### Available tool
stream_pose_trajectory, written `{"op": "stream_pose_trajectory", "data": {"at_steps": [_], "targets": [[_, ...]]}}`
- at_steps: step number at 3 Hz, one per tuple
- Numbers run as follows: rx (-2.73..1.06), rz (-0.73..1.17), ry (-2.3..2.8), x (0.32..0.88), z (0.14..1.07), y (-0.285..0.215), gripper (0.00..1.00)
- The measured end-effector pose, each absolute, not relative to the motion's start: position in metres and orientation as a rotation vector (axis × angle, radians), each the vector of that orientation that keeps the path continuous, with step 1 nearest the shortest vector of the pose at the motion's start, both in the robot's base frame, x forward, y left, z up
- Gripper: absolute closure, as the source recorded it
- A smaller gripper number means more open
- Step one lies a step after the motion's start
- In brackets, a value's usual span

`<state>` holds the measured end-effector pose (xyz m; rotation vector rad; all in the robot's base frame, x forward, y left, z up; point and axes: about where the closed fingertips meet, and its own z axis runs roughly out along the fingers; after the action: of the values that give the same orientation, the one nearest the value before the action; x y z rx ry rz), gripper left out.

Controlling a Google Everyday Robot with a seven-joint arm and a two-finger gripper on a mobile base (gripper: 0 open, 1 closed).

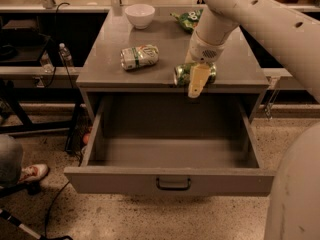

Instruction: Place green can into top drawer

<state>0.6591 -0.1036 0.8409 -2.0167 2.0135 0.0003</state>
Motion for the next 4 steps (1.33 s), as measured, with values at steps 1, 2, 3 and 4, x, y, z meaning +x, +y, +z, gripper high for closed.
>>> {"op": "stream_pose_trajectory", "data": {"at_steps": [1,2,3,4], "targets": [[-2.018,0.014,2.011,0.656,0.839,-0.106,0.46],[-2.013,0.028,2.001,0.651,0.839,-0.105,0.77],[-2.004,0.031,1.992,0.646,0.843,-0.105,0.99],[-1.922,0.01,2.011,0.574,0.901,-0.125,1.0]]}}
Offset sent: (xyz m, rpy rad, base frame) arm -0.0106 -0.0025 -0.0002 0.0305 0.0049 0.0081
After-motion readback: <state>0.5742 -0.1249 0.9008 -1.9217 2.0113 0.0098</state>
